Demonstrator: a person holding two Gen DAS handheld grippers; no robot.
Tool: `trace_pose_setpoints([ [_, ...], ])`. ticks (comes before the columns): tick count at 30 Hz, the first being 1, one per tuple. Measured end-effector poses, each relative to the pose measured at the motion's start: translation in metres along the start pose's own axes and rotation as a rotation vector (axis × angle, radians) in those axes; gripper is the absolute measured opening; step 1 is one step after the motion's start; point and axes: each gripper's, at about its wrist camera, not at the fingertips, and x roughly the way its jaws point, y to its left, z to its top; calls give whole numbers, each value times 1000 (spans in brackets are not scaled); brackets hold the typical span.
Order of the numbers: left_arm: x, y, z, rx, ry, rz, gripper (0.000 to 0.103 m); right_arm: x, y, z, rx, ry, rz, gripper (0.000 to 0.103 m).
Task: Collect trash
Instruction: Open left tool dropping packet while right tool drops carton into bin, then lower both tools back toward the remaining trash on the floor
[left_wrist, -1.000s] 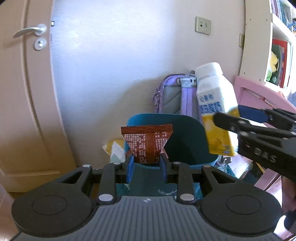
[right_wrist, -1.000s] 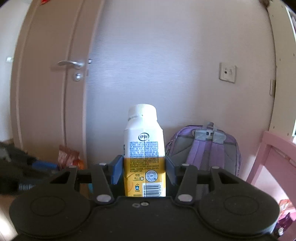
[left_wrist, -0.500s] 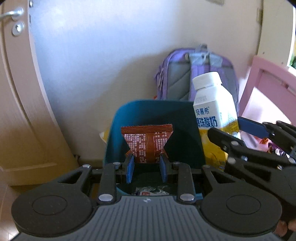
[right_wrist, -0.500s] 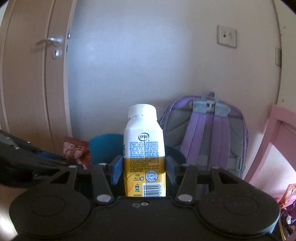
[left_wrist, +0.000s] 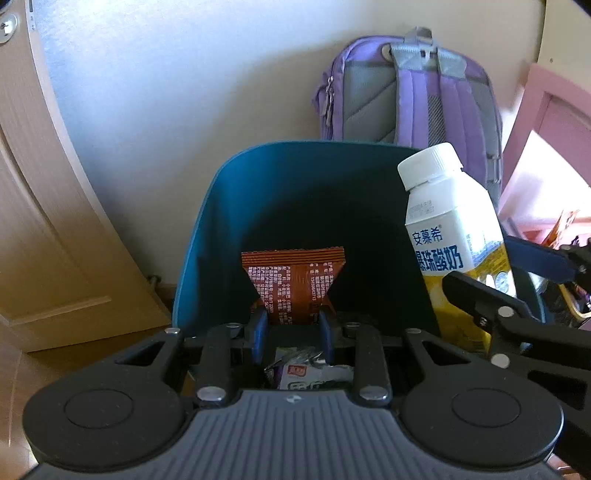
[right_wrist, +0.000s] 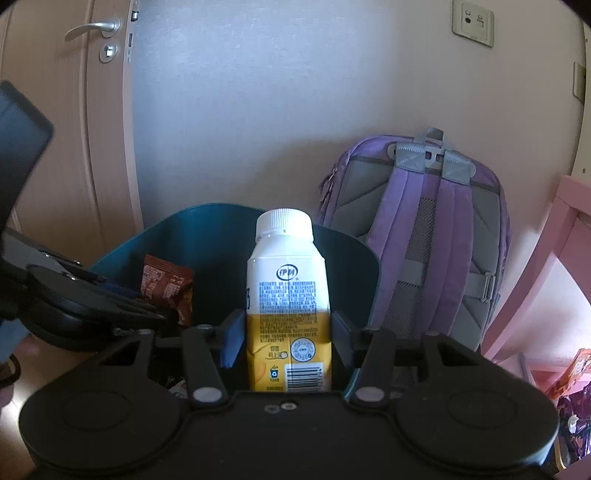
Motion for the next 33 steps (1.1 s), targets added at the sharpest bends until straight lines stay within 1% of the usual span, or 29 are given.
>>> trace_pose_setpoints([
  [2, 2, -1, 3, 6, 3, 9, 29, -1, 2, 0, -9, -3, -6, 50],
  [7, 2, 0, 4, 5, 16, 1, 29, -6, 3, 2, -17, -22, -15, 51],
  [12, -4, 0, 2, -8, 22, -36, 29, -11, 0, 3, -4, -26, -19, 52],
  [13, -7, 0, 1, -8, 19, -38, 31, -13, 0, 3, -1, -28, -19, 52],
  [15, -13, 0, -1, -12, 9, -34, 41, -18, 1, 3, 3, -33, -19, 53],
  [16, -17, 0, -2, -14, 0, -29, 53, -21, 2, 3, 5, -36, -22, 53],
  [17, -22, 0, -4, -13, -16, -25, 60, -23, 3, 3, 5, -38, -24, 53],
  [19, -34, 0, -6, -3, -43, -31, 61, -30, 6, 3, 2, -43, -26, 53],
  [22, -53, 1, -13, -4, -62, -39, 61, -43, 12, 2, 0, -52, -30, 54],
  [25, -74, 4, -21, 5, -90, -28, 68, -58, 18, 1, -6, -62, -28, 55],
  [28, -95, 9, -29, 1, -112, -31, 70, -76, 27, 0, -14, -72, -23, 55],
  [31, -119, 18, -43, -30, -127, -37, 77, -93, 37, -2, -22, -79, -15, 56],
  [33, -133, 23, -53, -31, -141, -36, 79, -106, 44, -5, -29, -84, -6, 56],
])
